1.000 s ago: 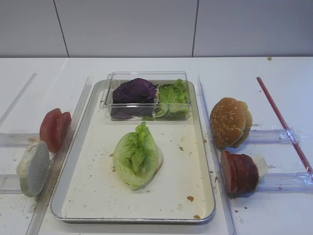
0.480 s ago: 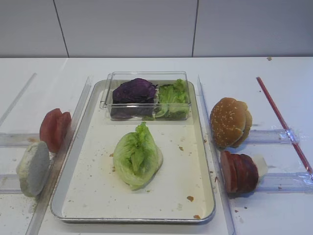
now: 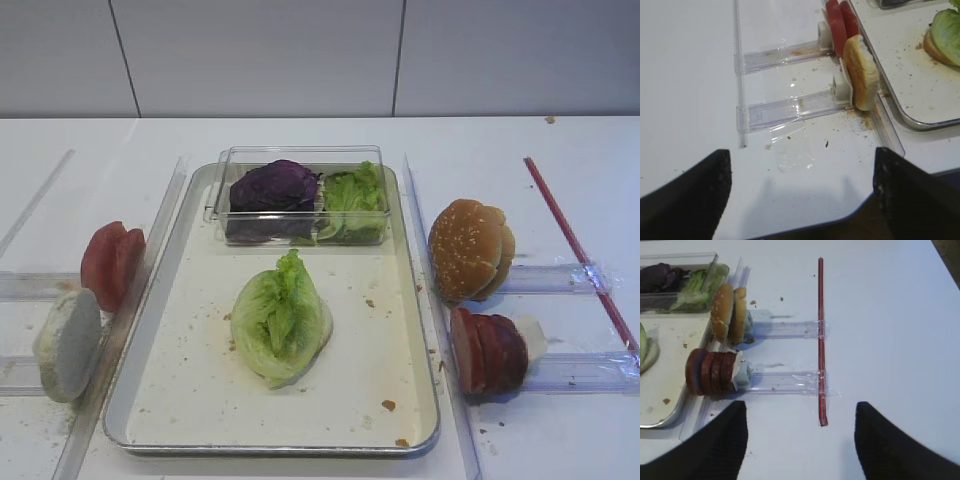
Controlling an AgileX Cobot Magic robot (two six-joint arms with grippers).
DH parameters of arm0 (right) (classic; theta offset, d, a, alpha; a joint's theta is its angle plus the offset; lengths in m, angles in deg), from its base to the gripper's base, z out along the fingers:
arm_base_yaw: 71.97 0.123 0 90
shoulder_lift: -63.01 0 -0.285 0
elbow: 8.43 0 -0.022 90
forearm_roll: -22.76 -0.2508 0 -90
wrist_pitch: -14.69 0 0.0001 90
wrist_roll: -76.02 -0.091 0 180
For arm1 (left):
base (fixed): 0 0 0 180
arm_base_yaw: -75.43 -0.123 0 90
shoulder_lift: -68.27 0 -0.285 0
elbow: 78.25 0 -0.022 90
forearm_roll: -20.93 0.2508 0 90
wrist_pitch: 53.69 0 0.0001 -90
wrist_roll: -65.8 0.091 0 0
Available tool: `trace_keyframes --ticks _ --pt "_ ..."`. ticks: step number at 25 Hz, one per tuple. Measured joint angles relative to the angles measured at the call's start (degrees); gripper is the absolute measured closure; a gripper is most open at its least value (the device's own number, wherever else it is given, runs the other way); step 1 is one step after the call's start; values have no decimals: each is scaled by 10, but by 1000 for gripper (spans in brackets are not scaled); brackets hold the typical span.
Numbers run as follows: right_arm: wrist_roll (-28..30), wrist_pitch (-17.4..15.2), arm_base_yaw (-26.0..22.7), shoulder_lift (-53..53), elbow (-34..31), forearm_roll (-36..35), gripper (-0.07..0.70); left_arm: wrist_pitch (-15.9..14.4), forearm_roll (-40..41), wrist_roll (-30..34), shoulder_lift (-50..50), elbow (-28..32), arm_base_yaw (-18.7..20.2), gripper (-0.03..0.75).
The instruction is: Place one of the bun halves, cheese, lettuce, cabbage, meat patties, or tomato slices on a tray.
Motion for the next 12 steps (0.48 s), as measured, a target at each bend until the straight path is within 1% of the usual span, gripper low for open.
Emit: trace_keyframes --ticks 4,12 --pt "0 9 0 0 -48 -2 164 0 0 0 0 0 0 182" --pt "10 19 0 0 -55 -10 163 0 0 0 0 0 0 182"
